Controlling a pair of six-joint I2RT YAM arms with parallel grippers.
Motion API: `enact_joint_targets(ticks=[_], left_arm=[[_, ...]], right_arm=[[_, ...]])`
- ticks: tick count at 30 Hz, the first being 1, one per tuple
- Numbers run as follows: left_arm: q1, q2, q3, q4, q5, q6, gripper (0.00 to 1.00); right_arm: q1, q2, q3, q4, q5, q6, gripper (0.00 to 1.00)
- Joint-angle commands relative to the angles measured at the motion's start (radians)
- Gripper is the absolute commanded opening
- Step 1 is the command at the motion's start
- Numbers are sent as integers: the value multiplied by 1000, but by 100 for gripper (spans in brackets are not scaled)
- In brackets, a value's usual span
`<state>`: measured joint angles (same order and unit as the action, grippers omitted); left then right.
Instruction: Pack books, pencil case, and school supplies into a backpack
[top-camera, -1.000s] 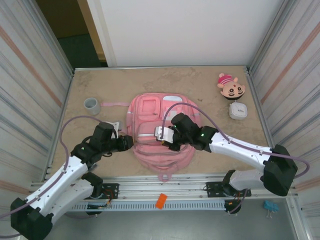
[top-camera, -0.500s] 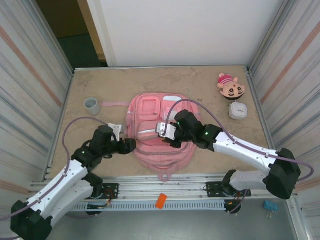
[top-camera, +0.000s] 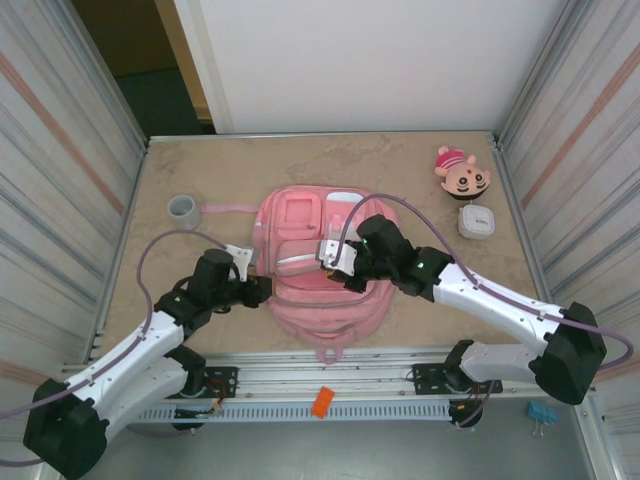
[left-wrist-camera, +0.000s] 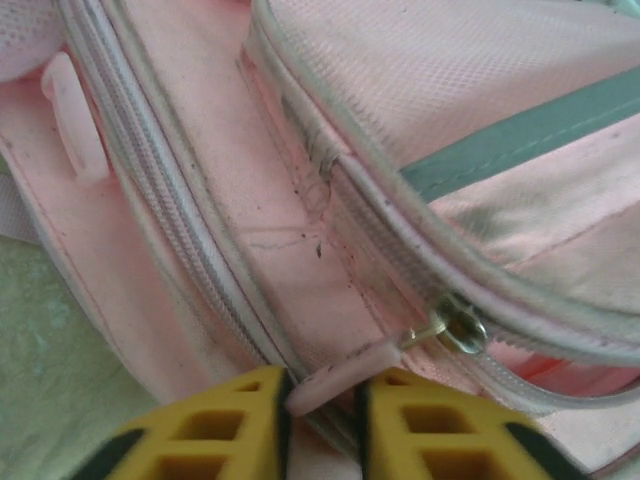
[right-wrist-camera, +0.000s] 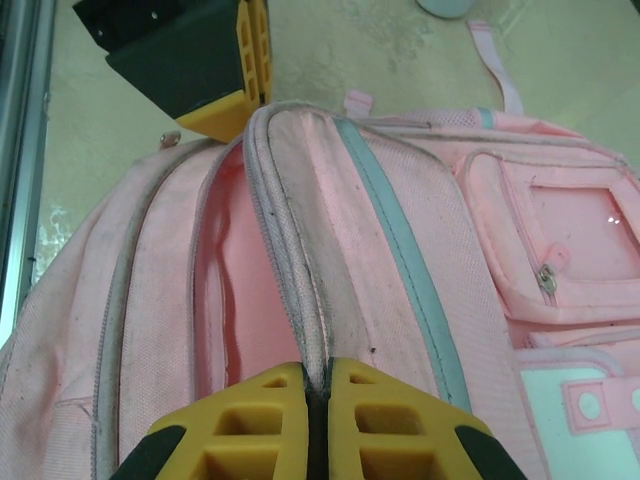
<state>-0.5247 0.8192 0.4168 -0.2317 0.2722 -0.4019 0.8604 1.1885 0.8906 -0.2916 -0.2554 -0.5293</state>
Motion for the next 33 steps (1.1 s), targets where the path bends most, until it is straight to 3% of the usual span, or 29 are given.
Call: enact_joint_targets(ticks=[1, 10, 18, 20, 22, 26, 33], left_arm=[[-1, -2, -14, 59, -64, 12, 8], [0, 72, -26, 177, -178, 55, 6], [1, 159, 28, 253, -158, 55, 8], [1, 152, 49, 240, -140, 62, 17], [0, 127, 77, 218, -105, 96, 34], [-46, 47, 110, 194, -50, 272, 60], [-197, 33, 185, 159, -18, 637, 81]], right_arm=[[-7, -59, 50, 23, -62, 2, 0], [-87, -144, 35, 23, -229, 26, 0], [-155, -155, 9, 38, -299, 59, 0], [-158, -153, 4, 44, -300, 64, 0], [-161, -150, -1, 46, -304, 66, 0], [-163, -143, -4, 55, -320, 74, 0], [-167, -126, 4, 75, -352, 103, 0]])
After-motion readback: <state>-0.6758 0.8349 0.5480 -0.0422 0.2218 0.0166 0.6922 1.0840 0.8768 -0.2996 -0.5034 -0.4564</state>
